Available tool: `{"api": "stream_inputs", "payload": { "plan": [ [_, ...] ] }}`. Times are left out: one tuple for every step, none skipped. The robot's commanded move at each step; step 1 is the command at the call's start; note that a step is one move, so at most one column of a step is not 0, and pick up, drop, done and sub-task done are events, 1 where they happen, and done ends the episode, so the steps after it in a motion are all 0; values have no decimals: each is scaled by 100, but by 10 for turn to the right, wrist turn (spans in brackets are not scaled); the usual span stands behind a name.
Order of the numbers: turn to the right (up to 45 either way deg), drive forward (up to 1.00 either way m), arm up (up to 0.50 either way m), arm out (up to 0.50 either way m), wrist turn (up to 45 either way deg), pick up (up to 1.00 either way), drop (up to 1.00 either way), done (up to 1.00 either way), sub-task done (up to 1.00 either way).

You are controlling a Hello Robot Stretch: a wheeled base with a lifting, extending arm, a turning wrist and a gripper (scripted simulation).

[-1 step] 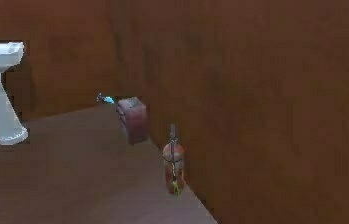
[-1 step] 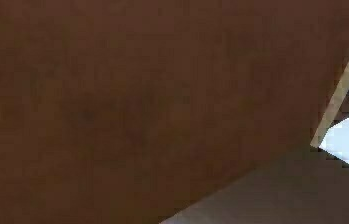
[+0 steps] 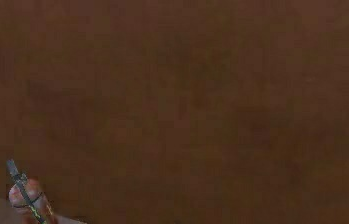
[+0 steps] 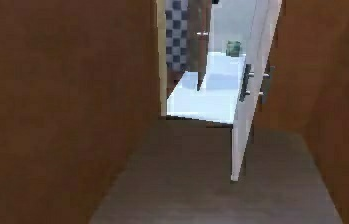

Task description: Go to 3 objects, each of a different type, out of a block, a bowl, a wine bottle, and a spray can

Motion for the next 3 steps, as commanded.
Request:
{"api": "stream_inputs", "payload": {
  "plan": [
    [450, 0, 0, 0, 0, 0, 0, 0, 0],
    [450, 0, 0, 0, 0, 0, 0, 0, 0],
    [60, 0, 0, 0, 0, 0, 0, 0, 0]
  ]
}}
